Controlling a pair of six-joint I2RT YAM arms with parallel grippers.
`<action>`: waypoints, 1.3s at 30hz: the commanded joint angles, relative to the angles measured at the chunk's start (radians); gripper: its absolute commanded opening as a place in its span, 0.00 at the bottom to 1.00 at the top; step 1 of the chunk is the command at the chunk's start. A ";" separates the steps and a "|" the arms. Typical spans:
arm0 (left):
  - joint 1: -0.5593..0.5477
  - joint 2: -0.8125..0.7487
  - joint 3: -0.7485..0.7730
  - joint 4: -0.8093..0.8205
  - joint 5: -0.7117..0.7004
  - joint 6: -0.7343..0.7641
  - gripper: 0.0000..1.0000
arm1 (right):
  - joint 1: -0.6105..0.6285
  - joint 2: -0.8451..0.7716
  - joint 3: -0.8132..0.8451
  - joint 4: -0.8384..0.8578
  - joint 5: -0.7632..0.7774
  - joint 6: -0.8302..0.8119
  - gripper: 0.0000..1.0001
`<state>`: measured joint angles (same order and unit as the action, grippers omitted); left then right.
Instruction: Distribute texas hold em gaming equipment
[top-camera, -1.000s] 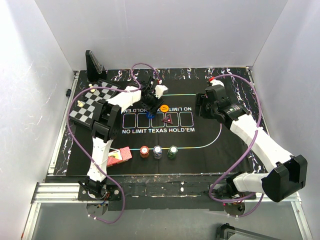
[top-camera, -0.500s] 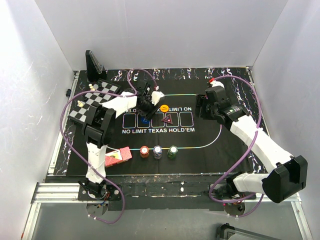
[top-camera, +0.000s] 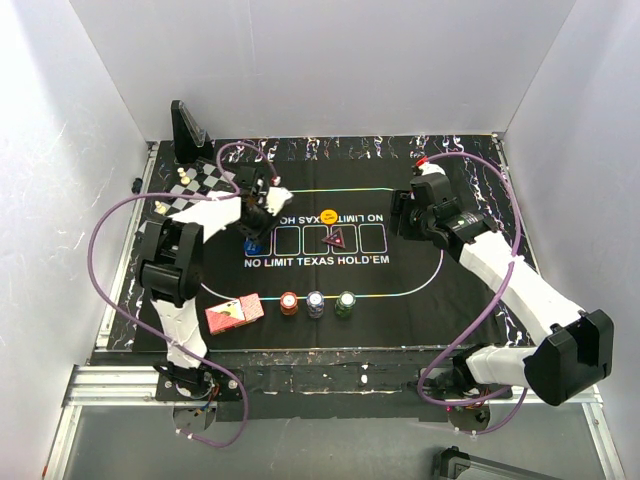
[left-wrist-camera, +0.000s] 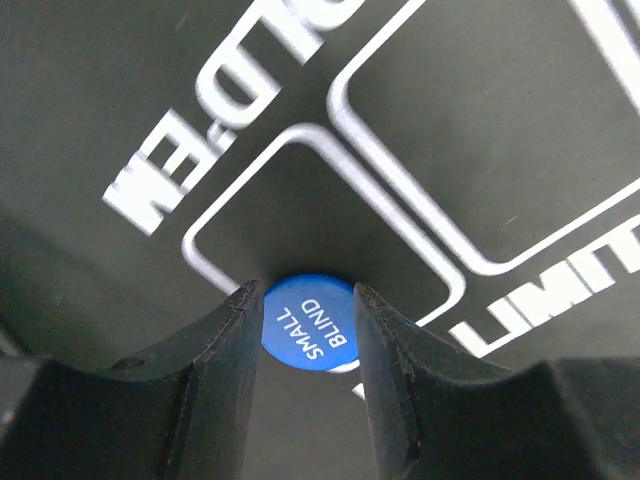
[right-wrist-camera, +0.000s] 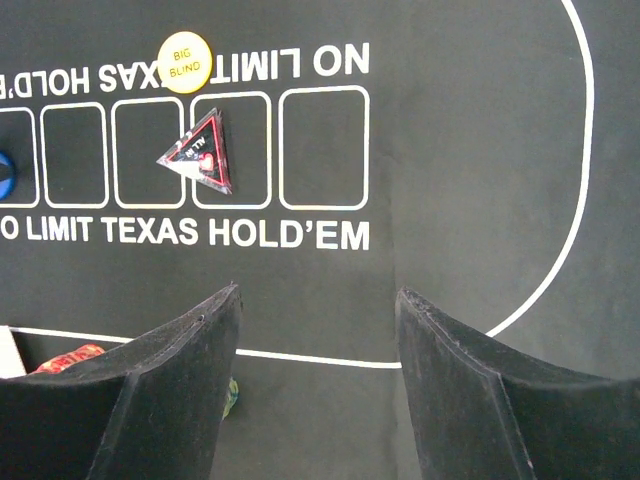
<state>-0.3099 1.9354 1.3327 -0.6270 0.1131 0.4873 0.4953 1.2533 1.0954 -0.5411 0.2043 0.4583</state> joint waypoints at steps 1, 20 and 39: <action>0.067 -0.121 -0.059 0.006 -0.036 0.059 0.40 | 0.006 0.023 0.006 0.058 -0.029 0.000 0.69; 0.112 -0.173 0.413 -0.371 0.158 -0.122 0.96 | 0.160 0.645 0.549 0.036 -0.042 -0.075 0.71; 0.164 -0.217 0.522 -0.517 0.195 -0.193 0.96 | 0.221 0.957 0.744 -0.028 0.035 -0.107 0.69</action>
<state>-0.1459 1.7859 1.8030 -1.1301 0.2951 0.3149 0.7158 2.2002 1.7935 -0.5552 0.2005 0.3622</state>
